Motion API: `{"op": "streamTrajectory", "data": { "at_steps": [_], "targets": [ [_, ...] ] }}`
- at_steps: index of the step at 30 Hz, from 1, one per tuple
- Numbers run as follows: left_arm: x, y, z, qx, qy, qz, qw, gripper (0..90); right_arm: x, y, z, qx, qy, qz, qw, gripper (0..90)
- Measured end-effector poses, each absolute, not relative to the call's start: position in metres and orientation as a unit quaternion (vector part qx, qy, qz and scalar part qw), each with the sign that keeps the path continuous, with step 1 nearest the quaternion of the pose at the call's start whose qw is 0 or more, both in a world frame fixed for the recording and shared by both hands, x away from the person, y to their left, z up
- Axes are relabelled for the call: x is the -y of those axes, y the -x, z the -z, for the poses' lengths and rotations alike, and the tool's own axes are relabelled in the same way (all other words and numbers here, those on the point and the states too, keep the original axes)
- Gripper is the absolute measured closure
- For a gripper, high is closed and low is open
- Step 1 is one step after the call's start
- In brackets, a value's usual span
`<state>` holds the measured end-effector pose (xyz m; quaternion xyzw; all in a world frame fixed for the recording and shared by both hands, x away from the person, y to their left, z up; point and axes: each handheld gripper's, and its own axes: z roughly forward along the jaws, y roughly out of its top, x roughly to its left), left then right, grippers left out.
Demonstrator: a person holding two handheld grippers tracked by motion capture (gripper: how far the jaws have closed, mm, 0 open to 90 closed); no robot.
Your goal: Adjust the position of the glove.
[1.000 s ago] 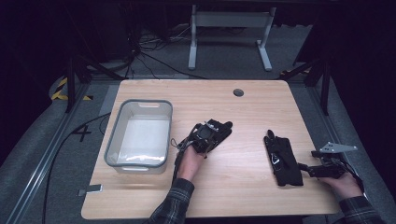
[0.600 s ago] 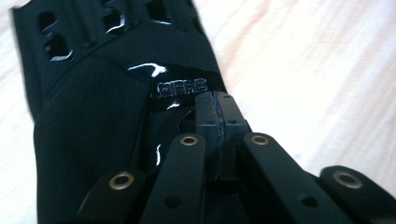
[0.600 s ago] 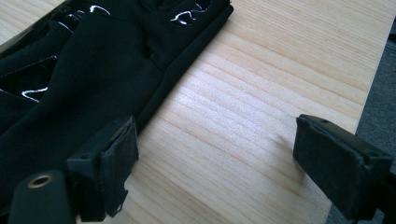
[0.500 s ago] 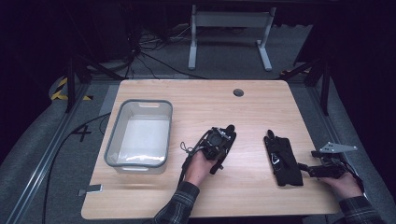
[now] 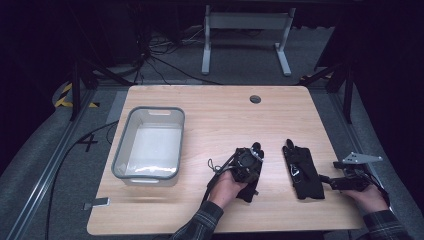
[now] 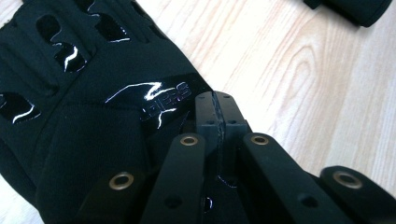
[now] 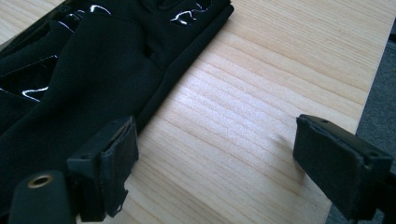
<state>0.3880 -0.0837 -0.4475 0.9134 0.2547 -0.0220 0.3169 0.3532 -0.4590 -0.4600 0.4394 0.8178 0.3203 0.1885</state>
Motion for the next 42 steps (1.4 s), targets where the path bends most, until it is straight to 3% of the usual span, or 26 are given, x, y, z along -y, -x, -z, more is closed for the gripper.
{"op": "streamTrajectory", "data": {
  "at_steps": [10, 20, 35, 40, 42],
  "targets": [
    [0.063, -0.383, 0.424, -0.265, -0.9, -0.002, 0.347, 89.7, 0.459, -0.353, 0.46, -0.818, -0.439, -0.321, 0.189, 14.5],
    [0.022, -0.383, 0.433, -0.301, -0.898, -0.015, 0.321, 89.7, 0.459, -0.353, 0.46, -0.818, -0.439, -0.321, 0.189, 14.5],
    [0.032, -0.369, 0.445, -0.282, -0.91, 0.008, 0.304, 89.5, 0.459, -0.353, 0.46, -0.818, -0.439, -0.321, 0.189, 14.5],
    [0.028, -0.369, 0.438, -0.285, -0.903, 0.002, 0.322, 87.1, 0.458, -0.353, 0.458, -0.823, -0.432, -0.314, 0.196, 16.7],
    [0.024, -0.369, 0.435, -0.289, -0.899, -0.004, 0.33, 86.5, 0.457, -0.352, 0.453, -0.821, -0.427, -0.321, 0.2, 24.2]
  ]
}}
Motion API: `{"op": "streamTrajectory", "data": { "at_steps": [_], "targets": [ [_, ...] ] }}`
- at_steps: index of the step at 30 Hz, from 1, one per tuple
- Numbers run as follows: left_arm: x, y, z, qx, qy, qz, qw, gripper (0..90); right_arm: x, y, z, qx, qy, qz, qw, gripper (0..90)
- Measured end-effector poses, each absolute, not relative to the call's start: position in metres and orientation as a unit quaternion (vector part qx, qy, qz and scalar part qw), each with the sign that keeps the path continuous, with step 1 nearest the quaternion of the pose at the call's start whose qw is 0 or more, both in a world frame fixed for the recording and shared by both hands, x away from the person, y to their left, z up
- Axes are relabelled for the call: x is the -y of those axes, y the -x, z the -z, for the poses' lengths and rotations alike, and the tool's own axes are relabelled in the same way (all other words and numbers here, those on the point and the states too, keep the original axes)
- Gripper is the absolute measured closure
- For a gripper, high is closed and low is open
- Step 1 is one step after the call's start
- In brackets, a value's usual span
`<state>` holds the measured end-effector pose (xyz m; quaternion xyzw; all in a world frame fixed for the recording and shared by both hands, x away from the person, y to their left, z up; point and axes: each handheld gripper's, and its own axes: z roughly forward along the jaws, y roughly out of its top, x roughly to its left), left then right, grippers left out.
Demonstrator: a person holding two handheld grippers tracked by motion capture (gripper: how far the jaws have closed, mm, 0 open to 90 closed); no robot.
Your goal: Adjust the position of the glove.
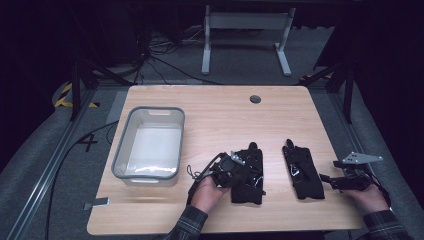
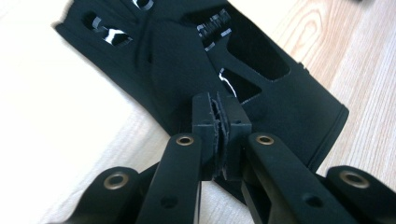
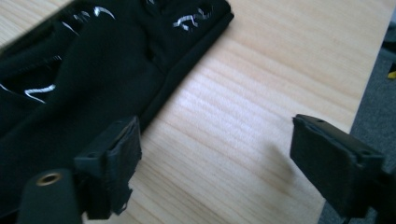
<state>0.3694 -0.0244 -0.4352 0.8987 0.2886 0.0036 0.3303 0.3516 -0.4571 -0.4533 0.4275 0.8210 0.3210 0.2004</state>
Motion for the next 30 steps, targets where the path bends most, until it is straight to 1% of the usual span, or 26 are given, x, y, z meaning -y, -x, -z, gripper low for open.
{"op": "streamTrajectory", "data": {
  "at_steps": [1, 2, 6, 8, 10, 18, 23, 30],
  "targets": [
    [0.023, -0.37, 0.435, -0.29, -0.897, -0.007, 0.333, 85.5, 0.457, -0.351, 0.451, -0.82, -0.426, -0.326, 0.197, 29.8],
    [0.022, -0.37, 0.434, -0.292, -0.897, -0.01, 0.332, 84.8, 0.456, -0.35, 0.448, -0.819, -0.424, -0.333, 0.199, 33.4],
    [0.017, -0.372, 0.433, -0.301, -0.891, -0.018, 0.339, 79.3, 0.45, -0.35, 0.437, -0.822, -0.403, -0.358, 0.184, 64.2],
    [0.015, -0.374, 0.433, -0.305, -0.889, -0.023, 0.342, 77.3, 0.444, -0.352, 0.434, -0.827, -0.389, -0.368, 0.17, 78.0],
    [0.014, -0.375, 0.433, -0.307, -0.887, -0.027, 0.343, 72.2, 0.434, -0.355, 0.433, -0.835, -0.374, -0.375, 0.149, 89.5],
    [0.011, -0.377, 0.435, -0.313, -0.884, -0.032, 0.346, 67.7, 0.406, -0.374, 0.442, -0.862, -0.345, -0.351, 0.121, 90.0],
    [0.01, -0.377, 0.434, -0.313, -0.884, -0.031, 0.346, 67.2, 0.392, -0.38, 0.446, -0.873, -0.327, -0.346, 0.106, 90.0],
    [0.012, -0.377, 0.435, -0.311, -0.886, -0.026, 0.344, 67.3, 0.374, -0.379, 0.447, -0.883, -0.3, -0.348, 0.096, 90.0]
  ]
}}
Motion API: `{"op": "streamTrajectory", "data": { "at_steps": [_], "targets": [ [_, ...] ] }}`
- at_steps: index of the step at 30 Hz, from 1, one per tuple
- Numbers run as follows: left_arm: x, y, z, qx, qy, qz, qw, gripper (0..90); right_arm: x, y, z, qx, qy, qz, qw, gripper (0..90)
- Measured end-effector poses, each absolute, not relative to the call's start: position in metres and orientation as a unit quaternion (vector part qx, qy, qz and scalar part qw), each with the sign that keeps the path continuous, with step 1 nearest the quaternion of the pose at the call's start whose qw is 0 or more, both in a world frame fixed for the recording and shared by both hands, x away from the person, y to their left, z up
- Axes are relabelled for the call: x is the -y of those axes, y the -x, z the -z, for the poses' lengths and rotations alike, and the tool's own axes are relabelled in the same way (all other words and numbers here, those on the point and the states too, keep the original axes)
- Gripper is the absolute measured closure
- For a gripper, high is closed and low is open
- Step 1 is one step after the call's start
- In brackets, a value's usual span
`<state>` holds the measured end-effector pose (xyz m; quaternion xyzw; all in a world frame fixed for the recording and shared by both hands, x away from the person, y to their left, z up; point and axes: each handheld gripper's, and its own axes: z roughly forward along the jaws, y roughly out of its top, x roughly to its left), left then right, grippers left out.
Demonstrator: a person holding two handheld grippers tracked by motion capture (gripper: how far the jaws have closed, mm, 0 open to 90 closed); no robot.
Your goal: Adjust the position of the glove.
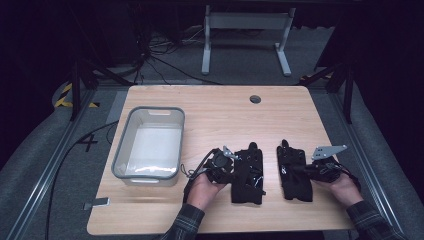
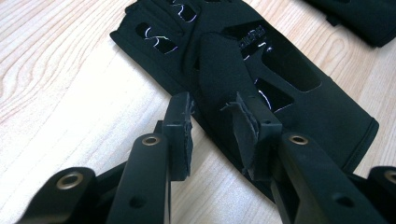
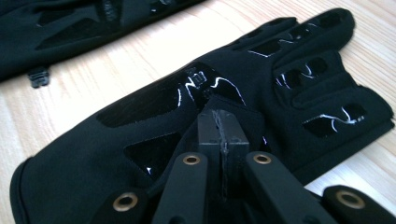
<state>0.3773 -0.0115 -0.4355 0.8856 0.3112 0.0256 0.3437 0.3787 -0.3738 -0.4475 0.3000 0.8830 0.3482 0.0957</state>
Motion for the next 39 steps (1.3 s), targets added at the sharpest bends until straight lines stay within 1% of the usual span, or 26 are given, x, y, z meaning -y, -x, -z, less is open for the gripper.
{"op": "streamTrajectory", "data": {
  "at_steps": [14, 24, 28, 31, 35, 39],
  "targets": [
    [0.012, -0.377, 0.438, -0.313, -0.886, -0.023, 0.342, 64.3, 0.348, -0.373, 0.45, -0.897, -0.247, -0.363, 0.057, 90.0],
    [0.015, -0.377, 0.439, -0.315, -0.886, -0.016, 0.339, 56.2, 0.333, -0.377, 0.45, -0.9, -0.232, -0.364, 0.061, 90.0],
    [0.016, -0.376, 0.44, -0.318, -0.886, -0.012, 0.337, 53.4, 0.34, -0.373, 0.444, -0.894, -0.238, -0.373, 0.073, 87.8],
    [0.017, -0.375, 0.441, -0.319, -0.886, -0.011, 0.336, 53.0, 0.35, -0.366, 0.438, -0.888, -0.245, -0.38, 0.079, 88.2],
    [0.018, -0.376, 0.443, -0.322, -0.888, -0.01, 0.329, 53.0, 0.362, -0.356, 0.443, -0.89, -0.255, -0.371, 0.076, 89.2],
    [0.02, -0.377, 0.446, -0.324, -0.889, -0.008, 0.322, 53.2, 0.363, -0.356, 0.447, -0.891, -0.259, -0.364, 0.074, 89.5]
  ]
}}
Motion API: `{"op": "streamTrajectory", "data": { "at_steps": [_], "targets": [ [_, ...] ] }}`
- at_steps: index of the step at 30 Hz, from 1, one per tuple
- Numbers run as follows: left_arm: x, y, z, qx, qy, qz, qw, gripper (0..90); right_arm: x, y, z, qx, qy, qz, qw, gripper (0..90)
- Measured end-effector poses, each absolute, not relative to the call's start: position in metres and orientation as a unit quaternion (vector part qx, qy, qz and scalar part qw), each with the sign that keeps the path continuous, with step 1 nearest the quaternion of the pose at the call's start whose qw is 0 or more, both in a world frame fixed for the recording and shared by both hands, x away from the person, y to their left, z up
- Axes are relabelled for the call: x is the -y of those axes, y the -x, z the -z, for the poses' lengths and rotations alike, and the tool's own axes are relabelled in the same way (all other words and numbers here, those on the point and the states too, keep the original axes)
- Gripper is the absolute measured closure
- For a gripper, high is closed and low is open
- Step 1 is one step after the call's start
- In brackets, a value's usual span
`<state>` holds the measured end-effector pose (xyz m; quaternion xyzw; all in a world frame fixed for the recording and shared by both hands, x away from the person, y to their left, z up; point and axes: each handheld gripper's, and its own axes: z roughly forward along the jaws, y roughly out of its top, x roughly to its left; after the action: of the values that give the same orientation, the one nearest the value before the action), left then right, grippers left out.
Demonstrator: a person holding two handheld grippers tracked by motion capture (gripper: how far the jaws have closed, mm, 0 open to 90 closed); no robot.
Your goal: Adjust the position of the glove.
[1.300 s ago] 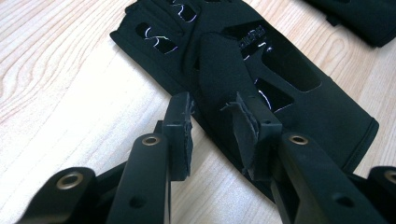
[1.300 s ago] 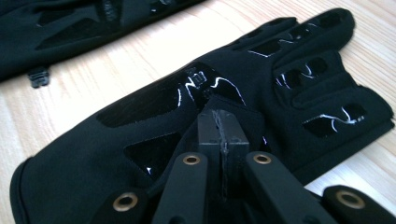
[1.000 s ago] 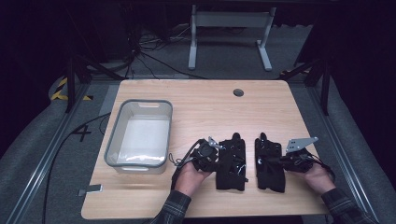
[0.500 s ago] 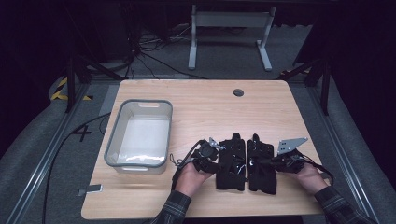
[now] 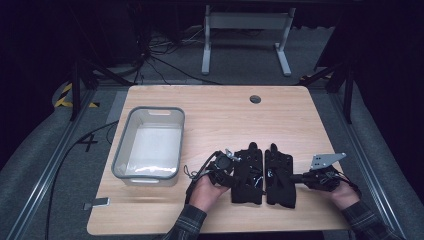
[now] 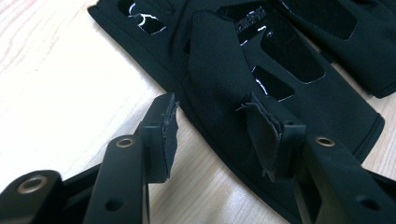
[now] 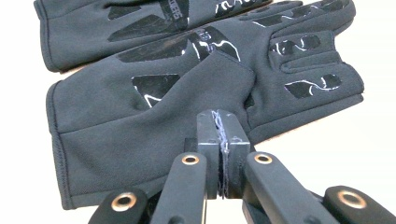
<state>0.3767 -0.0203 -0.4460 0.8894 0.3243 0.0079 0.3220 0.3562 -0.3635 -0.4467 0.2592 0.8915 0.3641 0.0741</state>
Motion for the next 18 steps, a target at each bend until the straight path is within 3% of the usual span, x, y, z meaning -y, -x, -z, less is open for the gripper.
{"op": "streamTrajectory", "data": {
  "at_steps": [5, 11, 18],
  "targets": [
    [0.0222, -0.3773, 0.4491, -0.324, -0.891, -0.004, 0.317, 54.2, 0.3615, -0.3578, 0.4498, -0.896, -0.257, -0.355, 0.075, 89.7],
    [0.025, -0.3776, 0.4501, -0.321, -0.892, 0.003, 0.318, 61.8, 0.3607, -0.3585, 0.4503, -0.897, -0.257, -0.353, 0.075, 89.8],
    [0.026, -0.378, 0.4486, -0.319, -0.893, 0.004, 0.319, 83.1, 0.3595, -0.3583, 0.4506, -0.896, -0.257, -0.353, 0.076, 89.9]
  ]
}}
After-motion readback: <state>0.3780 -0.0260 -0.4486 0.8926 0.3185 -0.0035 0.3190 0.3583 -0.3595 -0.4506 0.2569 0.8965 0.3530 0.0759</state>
